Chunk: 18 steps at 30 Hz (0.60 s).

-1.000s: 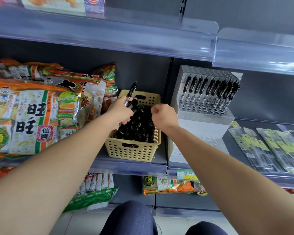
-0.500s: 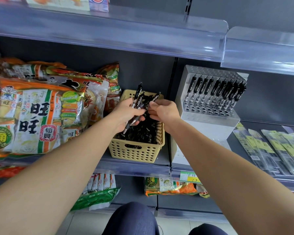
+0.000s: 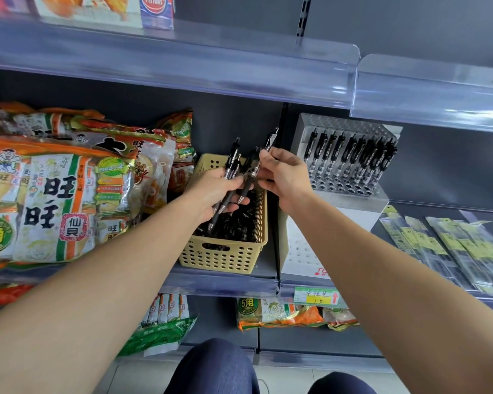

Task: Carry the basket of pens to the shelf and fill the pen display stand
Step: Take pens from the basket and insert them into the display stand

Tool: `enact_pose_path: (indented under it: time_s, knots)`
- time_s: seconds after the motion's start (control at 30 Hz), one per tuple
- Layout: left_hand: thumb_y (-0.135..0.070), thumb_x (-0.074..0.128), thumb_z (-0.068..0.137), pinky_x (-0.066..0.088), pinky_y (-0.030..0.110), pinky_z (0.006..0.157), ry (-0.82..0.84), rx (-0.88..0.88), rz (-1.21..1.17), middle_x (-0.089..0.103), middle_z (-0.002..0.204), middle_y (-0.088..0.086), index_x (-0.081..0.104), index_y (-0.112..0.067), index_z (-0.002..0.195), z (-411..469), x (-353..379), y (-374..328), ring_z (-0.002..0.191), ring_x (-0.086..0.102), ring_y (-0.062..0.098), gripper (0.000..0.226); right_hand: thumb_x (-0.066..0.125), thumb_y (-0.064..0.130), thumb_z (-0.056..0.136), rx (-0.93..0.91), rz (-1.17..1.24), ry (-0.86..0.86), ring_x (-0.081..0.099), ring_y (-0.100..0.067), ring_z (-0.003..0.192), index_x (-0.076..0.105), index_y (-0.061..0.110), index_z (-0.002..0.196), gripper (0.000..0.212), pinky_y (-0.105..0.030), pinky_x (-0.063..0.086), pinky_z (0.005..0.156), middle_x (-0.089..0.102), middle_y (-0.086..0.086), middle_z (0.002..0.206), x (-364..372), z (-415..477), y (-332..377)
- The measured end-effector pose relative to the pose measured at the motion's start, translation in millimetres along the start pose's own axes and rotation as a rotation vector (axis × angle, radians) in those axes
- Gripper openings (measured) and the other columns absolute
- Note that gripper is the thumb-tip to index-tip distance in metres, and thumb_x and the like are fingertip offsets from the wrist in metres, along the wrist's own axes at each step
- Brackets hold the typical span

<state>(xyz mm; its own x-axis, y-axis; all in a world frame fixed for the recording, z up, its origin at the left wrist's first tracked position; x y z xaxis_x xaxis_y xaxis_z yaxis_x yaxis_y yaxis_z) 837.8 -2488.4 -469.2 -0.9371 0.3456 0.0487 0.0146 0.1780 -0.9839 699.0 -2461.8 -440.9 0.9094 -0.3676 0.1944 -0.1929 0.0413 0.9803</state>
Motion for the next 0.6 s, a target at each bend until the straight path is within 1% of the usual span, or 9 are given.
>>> enact_pose_path:
  time_s: [0.07,0.13,0.17,0.23,0.3,0.37,0.43,0.53,0.6]
  knots:
    - [-0.014,0.055,0.097,0.053,0.025,0.053,0.003,-0.003,-0.021,0.073,0.102,0.007,0.059,-0.012,0.106,-2,5,-3,0.078,0.072,0.022,0.011,0.067,0.016,0.088,-0.007,0.01,0.007,0.061,-0.006,0.06,0.059,0.019,0.089,0.008,-0.022,0.051,0.056,0.065,0.004,0.076,-6,-2,7]
    - [-0.012,0.056,0.096,0.054,0.027,0.055,-0.001,0.014,-0.012,0.073,0.101,0.008,0.059,-0.013,0.102,-3,10,-7,0.077,0.072,0.022,0.008,0.067,0.014,0.088,-0.006,0.023,0.022,0.061,-0.009,0.067,0.058,0.02,0.087,0.011,-0.024,0.051,0.058,0.065,0.002,0.08,-13,-4,13]
    - [-0.011,0.057,0.095,0.054,0.027,0.054,-0.007,0.025,-0.011,0.073,0.099,0.008,0.059,-0.013,0.102,-4,13,-9,0.075,0.072,0.022,0.008,0.067,0.013,0.088,-0.005,0.028,0.032,0.061,-0.011,0.069,0.058,0.02,0.088,0.011,-0.024,0.051,0.059,0.066,0.0,0.084,-16,-5,15]
    - [-0.011,0.057,0.095,0.053,0.025,0.051,-0.014,0.045,-0.032,0.072,0.093,0.006,0.058,-0.012,0.101,-7,19,-13,0.068,0.071,0.021,0.007,0.063,0.013,0.091,-0.01,0.02,0.052,0.062,-0.01,0.071,0.058,0.018,0.096,0.009,-0.024,0.051,0.061,0.068,-0.003,0.092,-22,-9,21]
    - [-0.011,0.057,0.095,0.053,0.024,0.049,-0.002,0.055,-0.057,0.071,0.088,0.006,0.058,-0.012,0.101,-11,27,-16,0.062,0.071,0.021,0.006,0.057,0.011,0.094,-0.021,0.003,0.069,0.063,-0.007,0.066,0.057,0.016,0.104,0.012,-0.022,0.052,0.06,0.069,-0.002,0.091,-25,-14,26]
    - [-0.014,0.055,0.097,0.053,0.024,0.048,0.031,0.052,-0.045,0.072,0.086,0.007,0.057,-0.013,0.102,-14,37,-18,0.061,0.071,0.021,0.006,0.051,0.006,0.097,-0.039,0.008,0.082,0.065,-0.003,0.058,0.057,0.014,0.104,0.012,-0.019,0.051,0.053,0.067,-0.002,0.088,-27,-19,31]
    - [-0.018,0.052,0.099,0.052,0.023,0.047,0.077,0.042,-0.019,0.073,0.085,0.006,0.057,-0.014,0.104,-16,48,-19,0.063,0.072,0.021,0.008,0.048,0.004,0.098,-0.048,0.009,0.087,0.065,-0.002,0.055,0.058,0.013,0.103,0.014,-0.016,0.049,0.05,0.067,-0.004,0.088,-30,-21,35]
    - [-0.02,0.05,0.099,0.048,0.022,0.044,0.101,0.039,0.009,0.073,0.08,0.005,0.056,-0.016,0.104,-18,59,-21,0.06,0.071,0.022,0.008,0.05,0.006,0.096,-0.043,0.001,0.062,0.065,-0.004,0.055,0.058,0.012,0.103,0.012,-0.018,0.05,0.05,0.068,-0.003,0.086,-38,-23,38]
    - [-0.018,0.051,0.099,0.044,0.021,0.041,0.087,0.056,0.031,0.072,0.078,0.005,0.057,-0.017,0.101,-18,64,-24,0.058,0.07,0.021,0.006,0.057,0.01,0.094,-0.045,-0.002,0.039,0.064,-0.004,0.055,0.057,0.011,0.105,0.012,-0.02,0.051,0.052,0.068,-0.003,0.083,-45,-24,41]
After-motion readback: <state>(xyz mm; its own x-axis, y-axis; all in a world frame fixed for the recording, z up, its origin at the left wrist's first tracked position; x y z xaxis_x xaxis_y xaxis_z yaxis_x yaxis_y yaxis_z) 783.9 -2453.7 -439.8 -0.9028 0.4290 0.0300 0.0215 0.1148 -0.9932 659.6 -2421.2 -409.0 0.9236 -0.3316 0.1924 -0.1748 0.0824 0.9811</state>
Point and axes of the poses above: each hand's wrist, its own z-axis towards the middle knuckle, its own x-axis out of the palm, y = z × x, the point moved 5 cm from there along z, towards the middle knuckle
